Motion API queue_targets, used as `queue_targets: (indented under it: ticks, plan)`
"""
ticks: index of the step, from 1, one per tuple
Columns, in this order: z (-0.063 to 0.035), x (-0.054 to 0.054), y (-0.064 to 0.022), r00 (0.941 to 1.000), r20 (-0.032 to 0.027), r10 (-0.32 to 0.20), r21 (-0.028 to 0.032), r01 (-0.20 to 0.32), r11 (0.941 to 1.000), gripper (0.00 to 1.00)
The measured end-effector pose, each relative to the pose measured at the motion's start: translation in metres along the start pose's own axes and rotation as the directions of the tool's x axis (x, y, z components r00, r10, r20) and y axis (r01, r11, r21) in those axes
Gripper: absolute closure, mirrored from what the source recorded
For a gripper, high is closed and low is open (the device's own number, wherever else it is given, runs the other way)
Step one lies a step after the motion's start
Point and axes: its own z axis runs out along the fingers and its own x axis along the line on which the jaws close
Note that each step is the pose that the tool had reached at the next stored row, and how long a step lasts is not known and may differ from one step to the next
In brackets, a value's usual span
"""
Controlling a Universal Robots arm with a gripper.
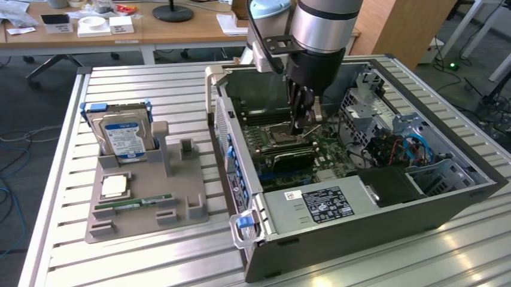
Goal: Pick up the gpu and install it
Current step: 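Press down on the gpu until it lock into place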
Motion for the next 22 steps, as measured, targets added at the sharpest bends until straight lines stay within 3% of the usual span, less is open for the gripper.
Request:
queue_targets:
  ticks: [22]
  plan:
    - [0.0205,0.001,0.0010,1.0000,-0.0001,0.000,-0.0001,0.000,1.0000,0.89]
